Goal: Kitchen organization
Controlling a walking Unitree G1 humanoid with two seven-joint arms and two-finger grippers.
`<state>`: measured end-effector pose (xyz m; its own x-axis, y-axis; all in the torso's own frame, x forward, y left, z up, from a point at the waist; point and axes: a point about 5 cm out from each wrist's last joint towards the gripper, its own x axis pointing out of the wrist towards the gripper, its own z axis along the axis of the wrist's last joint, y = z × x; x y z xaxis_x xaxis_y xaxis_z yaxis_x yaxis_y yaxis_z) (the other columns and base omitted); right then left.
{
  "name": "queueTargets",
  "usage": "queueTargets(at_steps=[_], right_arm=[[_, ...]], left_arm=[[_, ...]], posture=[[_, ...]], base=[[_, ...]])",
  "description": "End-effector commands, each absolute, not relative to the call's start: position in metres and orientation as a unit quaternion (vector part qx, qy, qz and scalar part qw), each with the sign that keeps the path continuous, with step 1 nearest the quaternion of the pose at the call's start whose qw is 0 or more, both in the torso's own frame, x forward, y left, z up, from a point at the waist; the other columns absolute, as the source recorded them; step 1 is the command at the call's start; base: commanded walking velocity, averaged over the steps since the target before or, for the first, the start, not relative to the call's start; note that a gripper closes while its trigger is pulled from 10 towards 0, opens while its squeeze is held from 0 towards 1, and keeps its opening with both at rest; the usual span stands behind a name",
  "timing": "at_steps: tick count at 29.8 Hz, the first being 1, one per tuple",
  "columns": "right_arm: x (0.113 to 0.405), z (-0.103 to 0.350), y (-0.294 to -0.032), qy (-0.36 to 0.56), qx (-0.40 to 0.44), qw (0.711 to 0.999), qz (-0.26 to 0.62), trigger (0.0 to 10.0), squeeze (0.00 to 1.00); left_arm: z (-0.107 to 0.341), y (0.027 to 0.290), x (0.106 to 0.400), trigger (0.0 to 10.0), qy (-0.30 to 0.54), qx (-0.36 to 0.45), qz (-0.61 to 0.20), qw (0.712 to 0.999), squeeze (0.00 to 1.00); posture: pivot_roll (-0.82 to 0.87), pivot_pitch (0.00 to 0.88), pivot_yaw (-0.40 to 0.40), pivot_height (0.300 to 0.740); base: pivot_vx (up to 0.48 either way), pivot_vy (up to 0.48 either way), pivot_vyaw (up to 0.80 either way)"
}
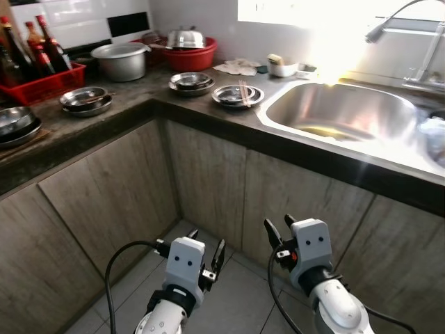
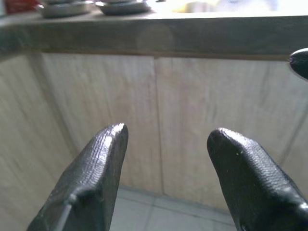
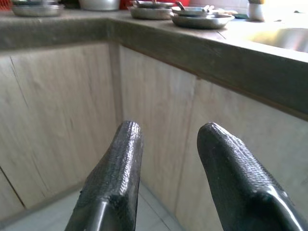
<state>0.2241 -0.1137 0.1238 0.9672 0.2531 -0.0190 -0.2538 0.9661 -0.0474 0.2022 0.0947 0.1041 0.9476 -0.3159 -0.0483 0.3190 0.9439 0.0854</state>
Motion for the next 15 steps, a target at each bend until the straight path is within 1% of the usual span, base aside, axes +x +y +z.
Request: queueTargets(at_steps=[1,10,12,15], right_arm=[[0.2249,0.1256,-0.1151,-0.002,-0.029,0.991,0.129,10.0,0.00],[0.2276,0.1269,-0.1145,-0.006,-0.030,0.991,0.133,10.0,0.00],[0.2291,0.1272,-0.1150,-0.007,-0.031,0.991,0.133,10.0,0.00],[0.2292,0.1275,-0.1149,-0.008,-0.031,0.991,0.133,10.0,0.00]], left_arm=[[0.1044,0.0920,0.2020,10.0,0.017,0.045,-0.166,0.985,0.00],[0.1039,0.0937,0.2036,10.0,0.020,0.040,-0.161,0.986,0.00],[0.1039,0.0936,0.2038,10.0,0.019,0.042,-0.161,0.986,0.00],[0.1042,0.0929,0.2036,10.0,0.018,0.043,-0.163,0.985,0.00]], posture=[[0.01,0.000,-0.005,0.740],[0.01,0.000,-0.001,0.740],[0.01,0.000,-0.001,0.740],[0.01,0.000,0.001,0.740]], base=[[0.000,0.000,0.80],[0.240,0.000,0.80],[0.000,0.000,0.80],[0.240,0.000,0.80]])
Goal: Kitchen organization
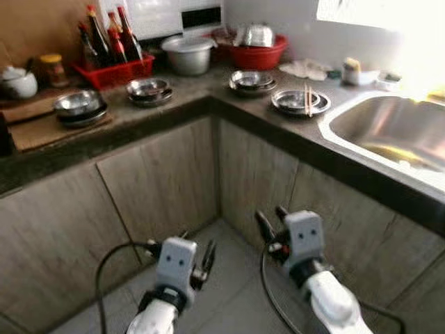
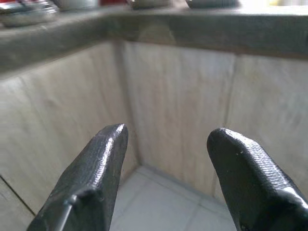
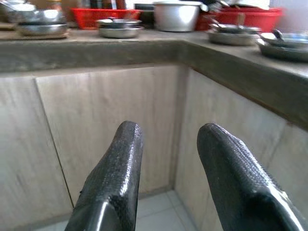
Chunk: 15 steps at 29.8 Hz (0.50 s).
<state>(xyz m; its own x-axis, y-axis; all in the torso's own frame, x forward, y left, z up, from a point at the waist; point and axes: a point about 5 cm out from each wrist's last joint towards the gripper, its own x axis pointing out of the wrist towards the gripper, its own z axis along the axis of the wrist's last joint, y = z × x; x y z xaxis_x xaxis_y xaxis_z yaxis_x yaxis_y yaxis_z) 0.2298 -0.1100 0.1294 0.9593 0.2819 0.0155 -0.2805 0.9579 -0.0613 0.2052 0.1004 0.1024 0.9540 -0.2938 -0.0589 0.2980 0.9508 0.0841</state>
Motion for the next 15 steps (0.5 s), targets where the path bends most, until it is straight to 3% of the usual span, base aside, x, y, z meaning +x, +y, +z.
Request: queueTargets(at_steps=[1,15], right_arm=[[0.2295,0.1275,-0.1151,-0.008,-0.031,0.991,0.133,10.0,0.00],[0.2329,0.1293,-0.1140,-0.015,-0.022,0.991,0.129,10.0,0.00]], left_arm=[[0.1044,0.0927,0.2038,10.0,0.018,0.043,-0.163,0.985,0.00],[0.1053,0.0927,0.2042,10.0,0.017,0.044,-0.159,0.986,0.00]], posture=[[0.01,0.000,-0.002,0.740],[0.02,0.000,-0.004,0.740]], base=[[0.240,0.000,0.80],[0.250,0.000,0.79]])
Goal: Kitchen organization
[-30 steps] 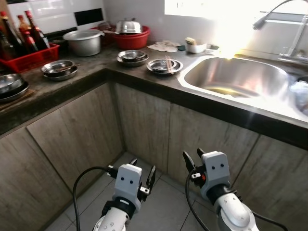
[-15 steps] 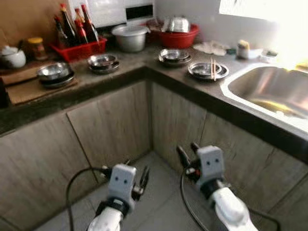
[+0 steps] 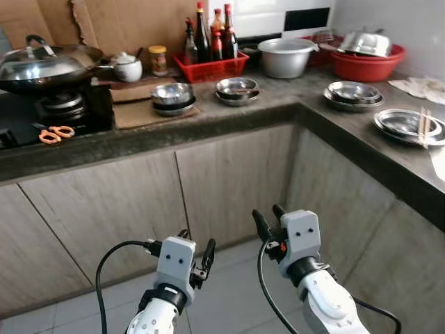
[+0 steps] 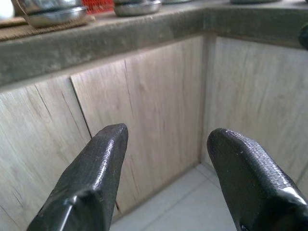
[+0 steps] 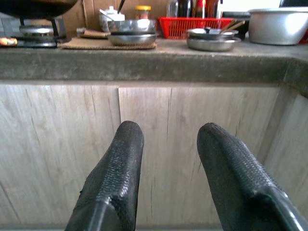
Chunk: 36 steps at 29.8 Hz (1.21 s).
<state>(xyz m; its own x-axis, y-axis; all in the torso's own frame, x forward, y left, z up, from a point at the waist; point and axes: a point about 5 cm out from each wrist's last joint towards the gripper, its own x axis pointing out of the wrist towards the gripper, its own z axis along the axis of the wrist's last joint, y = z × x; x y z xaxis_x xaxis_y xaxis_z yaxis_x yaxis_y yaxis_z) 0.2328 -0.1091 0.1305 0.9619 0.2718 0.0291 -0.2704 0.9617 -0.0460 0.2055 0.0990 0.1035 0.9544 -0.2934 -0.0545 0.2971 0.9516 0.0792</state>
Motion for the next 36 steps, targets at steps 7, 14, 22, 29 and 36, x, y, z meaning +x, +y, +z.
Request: queueTargets(at_steps=[7,14,22,29,36], right_arm=[[0.236,0.134,-0.114,-0.028,-0.007,0.991,0.127,10.0,0.00],[0.238,0.138,-0.112,-0.034,-0.006,0.991,0.130,10.0,0.00],[0.241,0.142,-0.109,-0.049,-0.034,0.989,0.136,10.0,0.00],[0.243,0.143,-0.108,-0.050,-0.034,0.988,0.141,10.0,0.00],[0.253,0.149,-0.109,-0.064,-0.033,0.988,0.137,10.0,0.00]], left_arm=[[0.106,0.094,0.204,10.0,0.018,0.044,-0.156,0.987,0.00],[0.106,0.094,0.204,10.0,0.017,0.044,-0.156,0.987,0.00],[0.106,0.094,0.205,10.0,0.016,0.044,-0.155,0.987,0.00],[0.107,0.094,0.205,10.0,0.016,0.043,-0.154,0.987,0.00],[0.107,0.093,0.206,10.0,0.016,0.042,-0.153,0.987,0.00]], posture=[[0.02,0.000,-0.007,0.740],[0.02,0.001,-0.005,0.740],[0.02,0.000,-0.008,0.740],[0.03,0.000,-0.011,0.740],[0.03,0.000,-0.013,0.740]], base=[[0.279,0.000,0.15],[0.290,0.000,0.00],[0.306,0.000,0.10],[0.310,0.000,0.80],[0.315,0.000,0.46]])
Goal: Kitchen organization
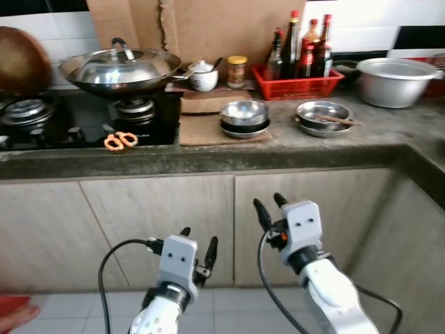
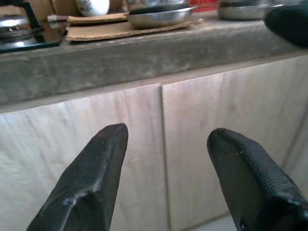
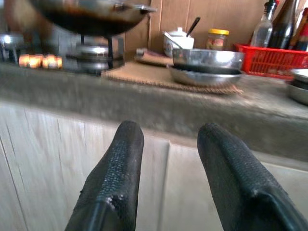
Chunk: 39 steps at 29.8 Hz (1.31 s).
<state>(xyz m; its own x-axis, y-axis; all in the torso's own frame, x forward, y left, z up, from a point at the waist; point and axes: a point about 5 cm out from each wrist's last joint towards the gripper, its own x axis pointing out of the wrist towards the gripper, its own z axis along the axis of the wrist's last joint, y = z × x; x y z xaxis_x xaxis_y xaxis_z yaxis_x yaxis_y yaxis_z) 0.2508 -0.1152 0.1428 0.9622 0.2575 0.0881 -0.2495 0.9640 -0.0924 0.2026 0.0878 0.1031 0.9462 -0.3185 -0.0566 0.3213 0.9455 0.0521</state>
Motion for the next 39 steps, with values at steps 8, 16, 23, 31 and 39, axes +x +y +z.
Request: queueTargets(at_steps=[8,16,23,31,39], right_arm=[[0.262,0.153,-0.112,-0.074,-0.045,0.988,0.130,10.0,0.00],[0.265,0.158,-0.110,-0.087,-0.046,0.986,0.137,10.0,0.00],[0.270,0.161,-0.111,-0.094,-0.053,0.985,0.135,10.0,0.00],[0.270,0.164,-0.103,-0.107,-0.054,0.979,0.162,10.0,1.00],[0.278,0.177,-0.102,-0.139,-0.069,0.976,0.153,10.0,0.42]], left_arm=[[0.106,0.093,0.205,10.0,0.016,0.041,-0.153,0.987,0.00],[0.105,0.091,0.205,10.0,0.016,0.040,-0.156,0.987,0.00],[0.105,0.091,0.205,10.0,0.016,0.040,-0.161,0.986,0.00],[0.105,0.090,0.206,10.0,0.016,0.041,-0.162,0.986,0.00],[0.102,0.090,0.207,10.0,0.031,0.035,-0.168,0.985,0.00]], posture=[[0.03,0.000,-0.017,0.740],[0.03,0.000,-0.019,0.740],[0.02,0.000,-0.017,0.740],[0.02,0.000,-0.014,0.740],[0.02,0.000,-0.011,0.740]], base=[[0.317,0.000,0.00],[0.319,0.000,0.00],[0.319,0.000,0.00],[0.393,0.000,0.00],[0.263,0.000,0.00]])
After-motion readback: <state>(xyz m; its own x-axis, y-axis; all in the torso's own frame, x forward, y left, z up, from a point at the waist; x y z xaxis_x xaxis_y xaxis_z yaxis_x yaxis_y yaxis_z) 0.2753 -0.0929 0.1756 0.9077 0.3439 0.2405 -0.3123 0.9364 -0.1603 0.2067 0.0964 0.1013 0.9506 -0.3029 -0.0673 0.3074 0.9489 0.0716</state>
